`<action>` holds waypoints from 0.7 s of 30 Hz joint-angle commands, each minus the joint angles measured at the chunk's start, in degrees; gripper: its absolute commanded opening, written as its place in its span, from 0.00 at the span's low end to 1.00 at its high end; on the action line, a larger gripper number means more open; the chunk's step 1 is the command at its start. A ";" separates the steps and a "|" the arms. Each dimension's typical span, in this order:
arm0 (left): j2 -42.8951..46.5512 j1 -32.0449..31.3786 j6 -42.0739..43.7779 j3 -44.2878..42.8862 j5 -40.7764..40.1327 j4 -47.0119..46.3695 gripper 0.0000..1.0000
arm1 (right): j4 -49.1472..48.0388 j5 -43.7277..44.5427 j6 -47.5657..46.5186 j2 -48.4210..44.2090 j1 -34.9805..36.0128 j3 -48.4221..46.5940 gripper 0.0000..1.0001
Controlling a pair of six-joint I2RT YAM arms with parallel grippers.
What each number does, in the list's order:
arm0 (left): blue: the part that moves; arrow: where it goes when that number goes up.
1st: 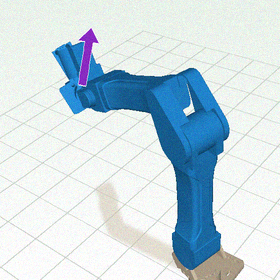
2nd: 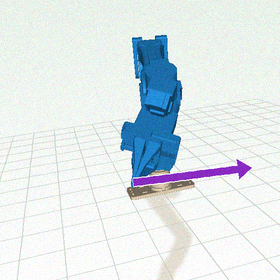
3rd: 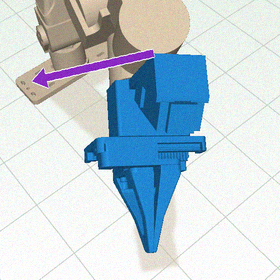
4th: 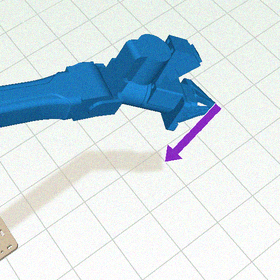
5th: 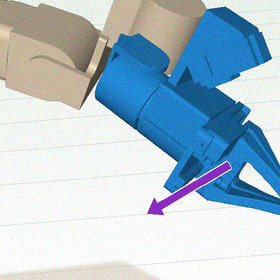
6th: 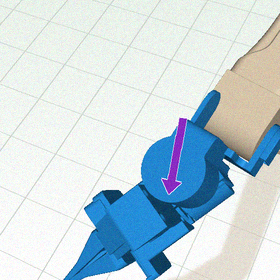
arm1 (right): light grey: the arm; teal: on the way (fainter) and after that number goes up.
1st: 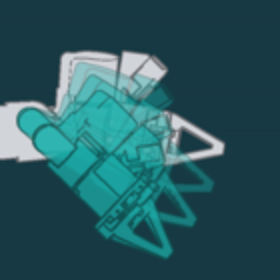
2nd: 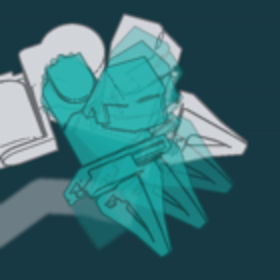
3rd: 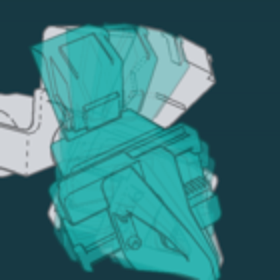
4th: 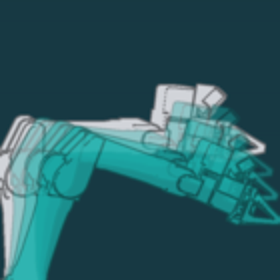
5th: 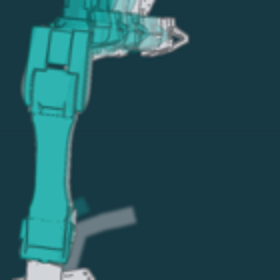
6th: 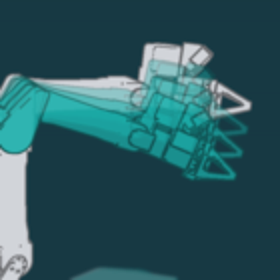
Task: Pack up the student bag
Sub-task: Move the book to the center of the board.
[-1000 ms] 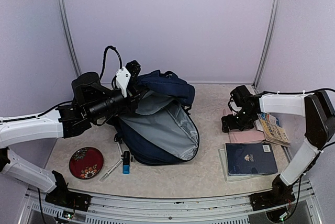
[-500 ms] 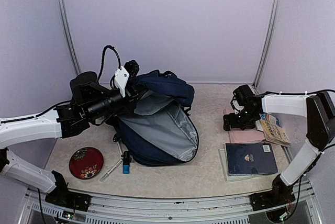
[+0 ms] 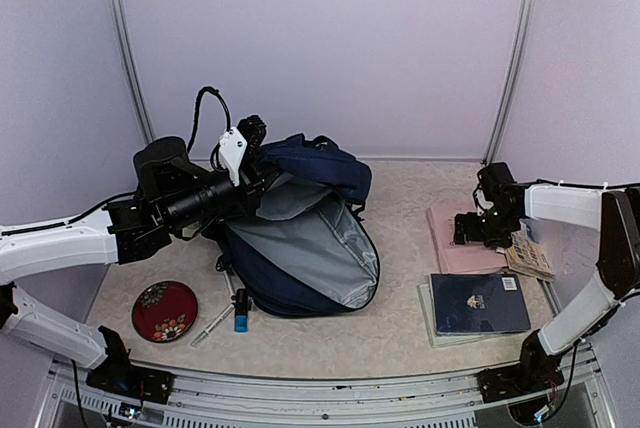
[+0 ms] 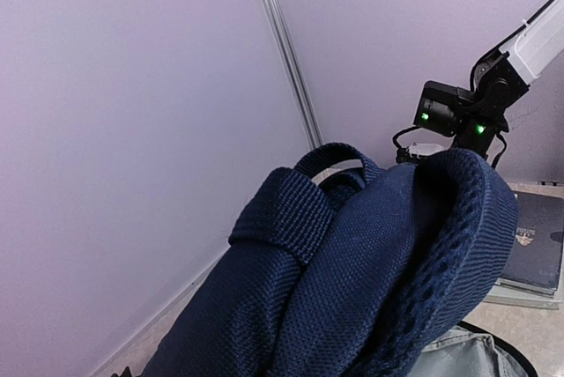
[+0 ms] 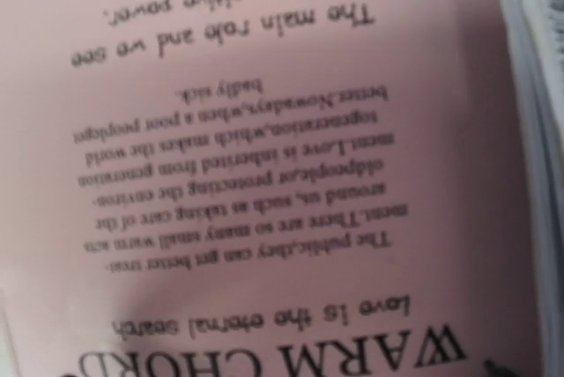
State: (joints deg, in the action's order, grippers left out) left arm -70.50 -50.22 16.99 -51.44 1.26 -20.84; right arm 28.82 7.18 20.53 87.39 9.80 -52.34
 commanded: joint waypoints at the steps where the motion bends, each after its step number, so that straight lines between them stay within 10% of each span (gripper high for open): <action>1: 2.30 0.21 -0.12 -1.01 0.53 -3.38 0.00 | 2.31 8.39 0.41 -1.32 -6.68 2.57 0.99; 21: 2.51 0.29 0.45 -1.30 0.46 -2.84 0.00 | 4.79 8.92 -2.45 3.94 -9.19 -2.70 1.00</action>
State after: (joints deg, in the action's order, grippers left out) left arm -70.41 -50.22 17.65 -51.44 1.32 -20.45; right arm 28.27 10.74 19.92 84.90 5.65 -54.37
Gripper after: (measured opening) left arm 0.076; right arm 0.998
